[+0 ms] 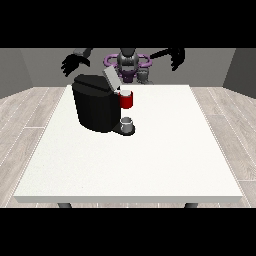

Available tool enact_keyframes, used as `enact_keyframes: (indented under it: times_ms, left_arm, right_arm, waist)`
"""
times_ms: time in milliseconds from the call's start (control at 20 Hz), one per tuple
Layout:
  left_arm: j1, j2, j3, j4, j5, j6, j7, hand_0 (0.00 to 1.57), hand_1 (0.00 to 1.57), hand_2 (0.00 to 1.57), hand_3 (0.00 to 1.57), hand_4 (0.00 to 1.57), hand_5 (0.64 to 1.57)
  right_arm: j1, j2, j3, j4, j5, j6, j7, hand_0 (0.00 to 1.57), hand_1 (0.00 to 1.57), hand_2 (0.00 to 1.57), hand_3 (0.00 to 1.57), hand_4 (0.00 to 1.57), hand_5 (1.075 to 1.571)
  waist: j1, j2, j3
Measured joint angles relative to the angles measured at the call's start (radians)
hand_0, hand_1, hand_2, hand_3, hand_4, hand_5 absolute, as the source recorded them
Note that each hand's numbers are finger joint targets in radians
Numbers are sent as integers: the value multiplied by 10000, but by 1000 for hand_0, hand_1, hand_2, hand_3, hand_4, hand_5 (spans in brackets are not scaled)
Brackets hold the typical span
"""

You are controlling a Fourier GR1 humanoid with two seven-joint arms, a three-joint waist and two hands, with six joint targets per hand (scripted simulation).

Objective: Insert the coffee pod into the coffee machine and close the lid

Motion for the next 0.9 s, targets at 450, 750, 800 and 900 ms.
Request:
enact_keyframes:
  times_ms: [450, 750, 800, 900]
  left_arm:
    - [1530, -639, 371, -406, 1036, -318, 61, 0, 0, 0, 0, 0, 1571]
    - [2378, -1119, 177, -1174, 1610, -682, 157, 0, 0, 0, 0, 0, 1571]
    - [2580, -1133, 141, -1343, 1667, -694, 138, 0, 0, 0, 0, 0, 1571]
    - [2787, -1147, 87, -1703, 1825, -721, 140, 0, 0, 0, 0, 204, 1571]
  right_arm:
    - [-632, -594, 400, -1220, -143, 835, 1070, 0, 0, 0, 0, 0, 1571]
    - [-1064, -728, 633, -1385, -88, 1177, 1370, 0, 0, 0, 0, 0, 1571]
    - [-1087, -759, 704, -1468, -87, 1299, 1416, 0, 0, 0, 0, 137, 1571]
    - [-1378, -794, 820, -1570, 5, 1379, 1547, 0, 0, 0, 0, 238, 1571]
  waist:
    - [589, -829, 1]
    - [1267, -815, 4]
    - [1273, -777, 6]
    - [1323, -566, 5]
